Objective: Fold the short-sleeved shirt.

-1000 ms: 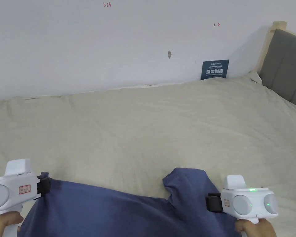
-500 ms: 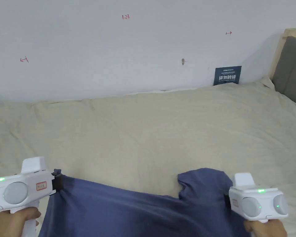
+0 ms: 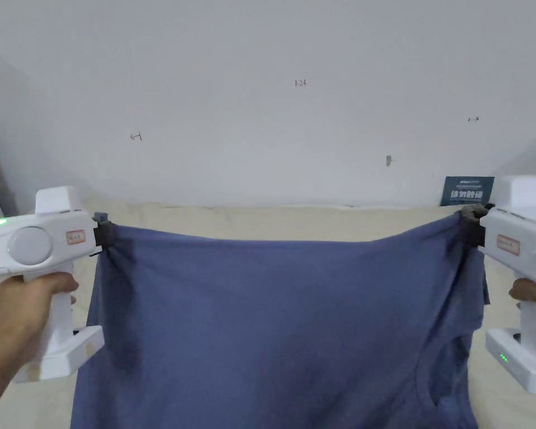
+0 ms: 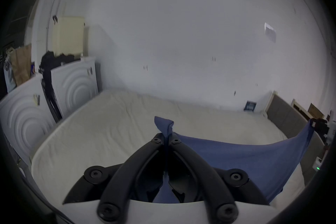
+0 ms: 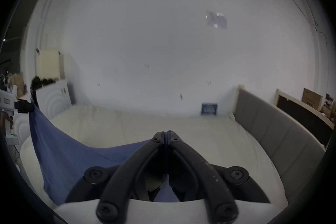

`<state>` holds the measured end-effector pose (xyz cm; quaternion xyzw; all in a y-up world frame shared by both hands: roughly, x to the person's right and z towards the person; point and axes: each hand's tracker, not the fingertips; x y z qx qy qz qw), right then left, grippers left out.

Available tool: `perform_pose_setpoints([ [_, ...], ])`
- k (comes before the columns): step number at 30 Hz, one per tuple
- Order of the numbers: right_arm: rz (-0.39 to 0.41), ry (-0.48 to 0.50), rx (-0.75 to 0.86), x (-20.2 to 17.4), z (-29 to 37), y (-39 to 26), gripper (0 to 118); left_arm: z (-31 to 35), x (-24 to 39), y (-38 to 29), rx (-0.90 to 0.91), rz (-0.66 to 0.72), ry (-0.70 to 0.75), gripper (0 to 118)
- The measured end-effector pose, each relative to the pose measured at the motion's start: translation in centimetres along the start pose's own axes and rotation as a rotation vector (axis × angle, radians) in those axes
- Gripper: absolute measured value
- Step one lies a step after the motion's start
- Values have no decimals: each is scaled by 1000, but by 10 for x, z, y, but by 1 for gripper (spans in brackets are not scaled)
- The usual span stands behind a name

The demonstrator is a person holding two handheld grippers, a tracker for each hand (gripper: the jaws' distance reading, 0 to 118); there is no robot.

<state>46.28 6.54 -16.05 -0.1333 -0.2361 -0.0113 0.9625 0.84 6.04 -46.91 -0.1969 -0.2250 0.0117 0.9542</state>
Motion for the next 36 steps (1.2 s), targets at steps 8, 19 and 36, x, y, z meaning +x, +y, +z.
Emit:
perform_pose_setpoints([
  [8,-13,31,222,-2,-13,93,5,22,-2,97,187,13,40,3],
  [19,-13,23,279,8,-66,133,5,-26,12,136,270,9,65,3],
  [36,-65,56,-23,15,-107,-73,5,-98,1,-66,4,-12,35,3],
])
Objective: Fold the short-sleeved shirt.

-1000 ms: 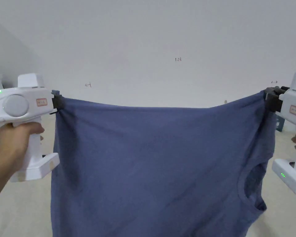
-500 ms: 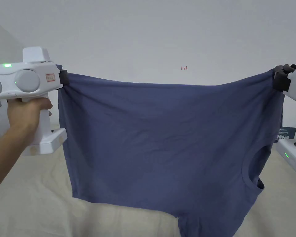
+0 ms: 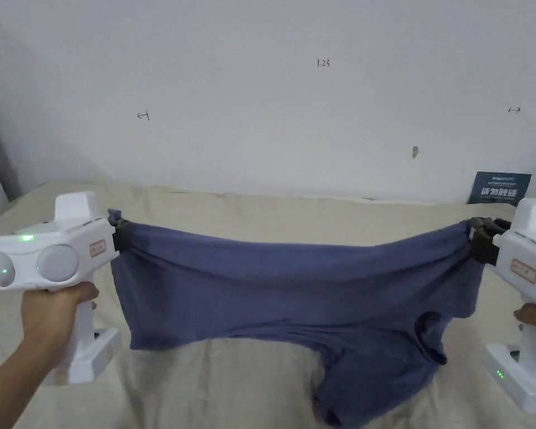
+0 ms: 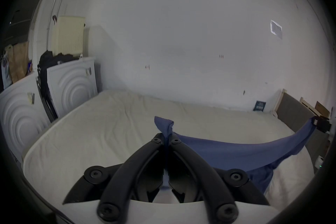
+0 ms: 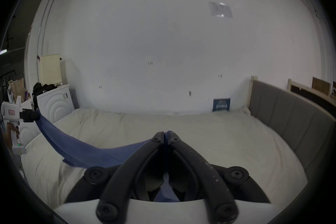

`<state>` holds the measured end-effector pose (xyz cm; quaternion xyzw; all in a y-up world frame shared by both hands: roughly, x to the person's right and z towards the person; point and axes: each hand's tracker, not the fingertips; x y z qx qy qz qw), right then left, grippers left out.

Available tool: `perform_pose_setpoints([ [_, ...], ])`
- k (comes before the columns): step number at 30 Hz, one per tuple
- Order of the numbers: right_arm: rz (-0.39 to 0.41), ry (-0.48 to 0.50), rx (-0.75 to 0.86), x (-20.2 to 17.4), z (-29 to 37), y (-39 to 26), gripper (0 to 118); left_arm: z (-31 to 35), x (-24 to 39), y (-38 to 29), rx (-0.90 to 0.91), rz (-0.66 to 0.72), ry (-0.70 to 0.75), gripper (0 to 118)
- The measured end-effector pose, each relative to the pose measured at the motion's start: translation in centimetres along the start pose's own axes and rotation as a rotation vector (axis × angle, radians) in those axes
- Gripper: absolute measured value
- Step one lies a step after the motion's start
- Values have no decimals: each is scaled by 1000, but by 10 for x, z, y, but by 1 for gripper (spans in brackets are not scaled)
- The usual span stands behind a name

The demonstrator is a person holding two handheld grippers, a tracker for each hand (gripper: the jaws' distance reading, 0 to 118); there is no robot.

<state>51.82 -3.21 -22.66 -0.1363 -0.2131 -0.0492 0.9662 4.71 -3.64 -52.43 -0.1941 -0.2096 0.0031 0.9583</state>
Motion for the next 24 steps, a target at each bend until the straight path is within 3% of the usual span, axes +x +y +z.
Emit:
perform_pose_setpoints([
  [14,-136,40,-153,-1,159,-147,5,136,-44,-163,-195,24,0,3],
  [24,-161,48,-348,-11,256,-230,5,203,-71,-256,-347,19,67,3],
])
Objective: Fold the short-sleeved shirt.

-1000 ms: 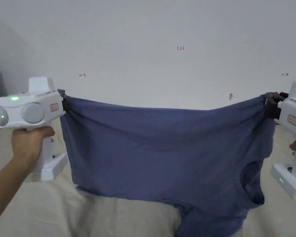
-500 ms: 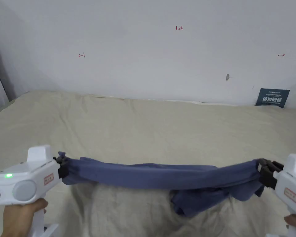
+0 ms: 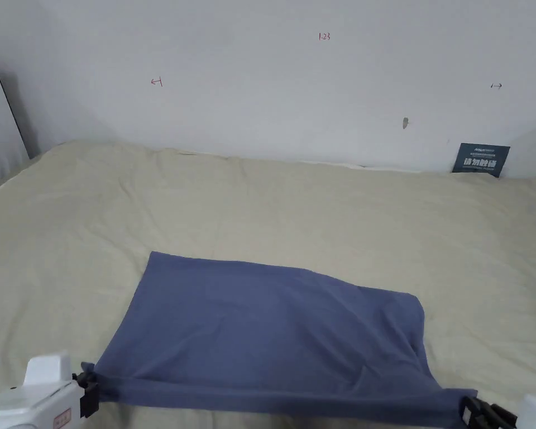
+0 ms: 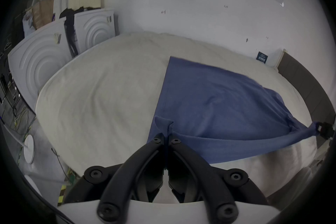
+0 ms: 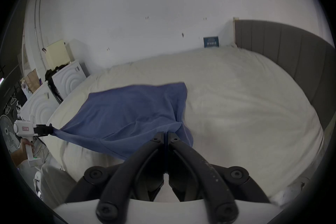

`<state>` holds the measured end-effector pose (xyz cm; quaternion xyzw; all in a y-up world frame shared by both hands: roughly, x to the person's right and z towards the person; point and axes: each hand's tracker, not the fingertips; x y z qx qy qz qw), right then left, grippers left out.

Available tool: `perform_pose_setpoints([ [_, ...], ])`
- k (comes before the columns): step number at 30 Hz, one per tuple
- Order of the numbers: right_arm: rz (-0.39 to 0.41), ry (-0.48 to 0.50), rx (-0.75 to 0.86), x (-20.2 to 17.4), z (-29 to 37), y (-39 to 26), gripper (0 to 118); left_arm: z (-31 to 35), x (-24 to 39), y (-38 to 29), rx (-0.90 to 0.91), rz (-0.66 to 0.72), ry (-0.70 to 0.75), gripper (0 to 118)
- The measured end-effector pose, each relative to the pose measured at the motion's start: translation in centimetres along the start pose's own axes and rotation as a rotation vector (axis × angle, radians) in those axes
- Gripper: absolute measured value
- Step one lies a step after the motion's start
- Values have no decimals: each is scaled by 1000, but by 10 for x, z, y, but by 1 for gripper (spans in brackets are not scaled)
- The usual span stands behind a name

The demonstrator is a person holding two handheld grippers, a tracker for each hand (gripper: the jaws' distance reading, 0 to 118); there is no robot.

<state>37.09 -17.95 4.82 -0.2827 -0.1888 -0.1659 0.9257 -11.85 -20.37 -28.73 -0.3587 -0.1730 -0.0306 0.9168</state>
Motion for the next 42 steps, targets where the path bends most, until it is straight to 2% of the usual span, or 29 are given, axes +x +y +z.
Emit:
perform_pose_setpoints([
  [6,2,-60,-152,1,-14,-47,5,-11,-14,-45,-128,35,32,3],
  [13,-102,-152,-363,13,-61,-81,5,-36,-5,-66,-224,30,78,4],
  [15,-128,-147,-324,13,-59,-83,9,-35,-5,-64,-211,36,87,8],
  [16,-126,-148,-322,11,-56,-80,16,-34,-6,-63,-215,56,85,14],
  [17,-122,-148,-320,9,-53,-77,32,-32,-7,-60,-213,75,76,29],
  [18,-106,-156,-319,7,-51,-72,57,-27,-7,-57,-215,82,74,65],
  [19,-75,-172,-313,4,-47,-66,72,-24,-6,-51,-218,85,77,90],
  [20,-45,-174,-294,-2,-43,-55,82,-19,-4,-45,-211,86,71,110],
  [21,-21,-171,-260,-6,-38,-47,92,-13,-2,-38,-184,83,49,117],
  [26,71,-132,-34,-43,-6,19,95,34,22,17,62,42,-19,116],
  [32,140,-83,243,-92,33,79,95,87,62,62,342,7,-48,115],
  [35,176,-99,339,-113,44,94,95,102,79,75,444,13,-61,115],
  [37,194,-110,397,-123,49,97,95,110,89,77,516,-18,-49,109],
  [38,201,-130,421,-129,52,98,91,112,94,78,544,-39,-40,103],
  [40,217,-150,438,-138,55,99,65,117,102,77,581,-64,-21,71],
  [41,224,-158,452,-136,55,96,44,120,105,75,591,-71,-19,48],
  [42,231,-160,462,-138,56,94,16,120,107,74,599,-80,-18,15],
])
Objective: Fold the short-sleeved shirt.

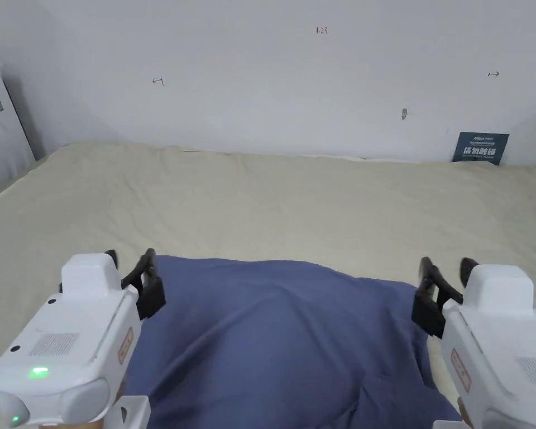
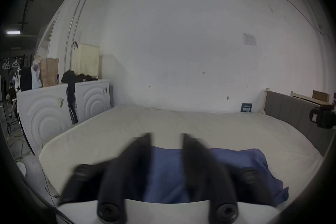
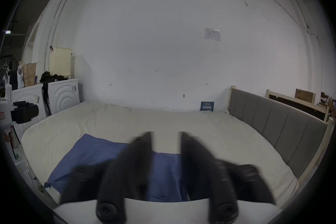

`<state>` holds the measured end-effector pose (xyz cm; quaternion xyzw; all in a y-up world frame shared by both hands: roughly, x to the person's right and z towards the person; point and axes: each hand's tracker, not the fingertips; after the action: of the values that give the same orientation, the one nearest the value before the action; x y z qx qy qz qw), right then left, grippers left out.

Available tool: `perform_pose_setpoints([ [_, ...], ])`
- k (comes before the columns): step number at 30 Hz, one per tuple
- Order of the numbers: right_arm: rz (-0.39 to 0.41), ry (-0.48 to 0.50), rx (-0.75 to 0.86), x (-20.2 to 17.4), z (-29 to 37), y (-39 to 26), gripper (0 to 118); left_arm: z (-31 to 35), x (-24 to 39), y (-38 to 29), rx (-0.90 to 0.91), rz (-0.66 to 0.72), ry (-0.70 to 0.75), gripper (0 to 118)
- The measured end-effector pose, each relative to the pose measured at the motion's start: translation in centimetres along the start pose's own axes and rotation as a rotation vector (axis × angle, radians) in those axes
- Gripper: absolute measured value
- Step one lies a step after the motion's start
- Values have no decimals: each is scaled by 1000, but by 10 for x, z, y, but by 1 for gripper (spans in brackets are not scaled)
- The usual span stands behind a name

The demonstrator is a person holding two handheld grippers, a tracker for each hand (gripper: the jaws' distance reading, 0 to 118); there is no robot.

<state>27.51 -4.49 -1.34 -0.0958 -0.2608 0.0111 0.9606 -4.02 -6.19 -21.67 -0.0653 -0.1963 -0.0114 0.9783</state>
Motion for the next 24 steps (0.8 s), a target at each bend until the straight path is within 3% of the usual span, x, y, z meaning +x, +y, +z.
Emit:
perform_pose_setpoints([
  [1,8,-3,4,-2,1,-1,3,1,2,-1,8,-5,-1,0],
  [10,16,9,12,-2,4,-9,2,1,-7,-8,-67,-5,-35,0],
  [17,5,20,-16,1,2,-15,2,-4,-36,-50,-279,-17,-11,0],
  [24,10,27,-52,0,0,-23,2,-6,-81,-103,-493,68,43,3],
])
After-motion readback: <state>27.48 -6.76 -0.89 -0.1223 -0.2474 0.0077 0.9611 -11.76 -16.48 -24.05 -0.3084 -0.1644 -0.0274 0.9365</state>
